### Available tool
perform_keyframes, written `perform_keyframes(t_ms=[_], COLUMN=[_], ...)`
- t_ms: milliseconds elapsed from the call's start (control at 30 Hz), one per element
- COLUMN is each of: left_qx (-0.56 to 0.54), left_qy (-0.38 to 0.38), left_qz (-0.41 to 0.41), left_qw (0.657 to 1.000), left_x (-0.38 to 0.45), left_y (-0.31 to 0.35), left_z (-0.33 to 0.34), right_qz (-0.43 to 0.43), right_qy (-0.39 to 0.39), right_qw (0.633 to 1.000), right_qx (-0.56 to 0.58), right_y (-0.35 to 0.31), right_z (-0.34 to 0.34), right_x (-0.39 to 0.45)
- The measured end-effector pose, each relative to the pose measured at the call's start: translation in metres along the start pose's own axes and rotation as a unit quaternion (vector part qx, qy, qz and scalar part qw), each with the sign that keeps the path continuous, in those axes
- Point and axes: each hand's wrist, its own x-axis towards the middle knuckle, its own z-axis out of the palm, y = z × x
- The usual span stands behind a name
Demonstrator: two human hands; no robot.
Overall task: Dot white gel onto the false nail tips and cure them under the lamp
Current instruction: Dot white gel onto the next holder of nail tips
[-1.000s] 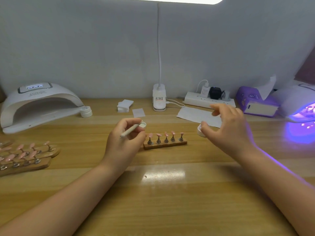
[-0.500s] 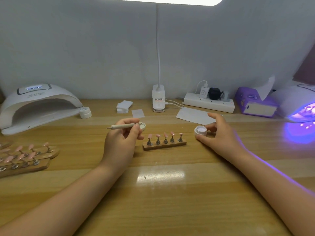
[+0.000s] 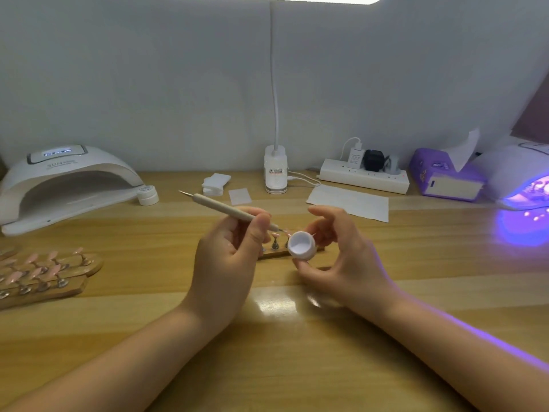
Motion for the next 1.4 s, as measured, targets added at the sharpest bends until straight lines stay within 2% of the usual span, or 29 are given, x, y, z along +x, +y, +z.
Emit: perform_keyframes(t_ms=[267,1000,1233,1400], left_qx=[0.116,0.145,0.068,-0.094], left_qy=[-0.021,-0.025,0.007,0.047], left_qz=[0.103,0.083,0.040,-0.110], left_qw=[0.988,0.986,0.997,0.988], left_x=[-0.007,-0.001,-0.002,0.004], left_y=[-0.010,-0.014,-0.007,-0.006], left_z=[0.001,0.001,-0.002,-0.001], right_qz=[0.001,-0.012,0.007,0.025], right_qy=[-0.001,0.004,0.006,0.024], right_qw=[0.999,1.000,1.000,0.999], right_qx=[0.034,0.017,0.026,0.040], right_y=[-0.002,-0.002,-0.003,-0.002], right_z=[0.005,0.006,0.005,0.006], right_x=[-0.001,-0.002,-0.001,-0.001])
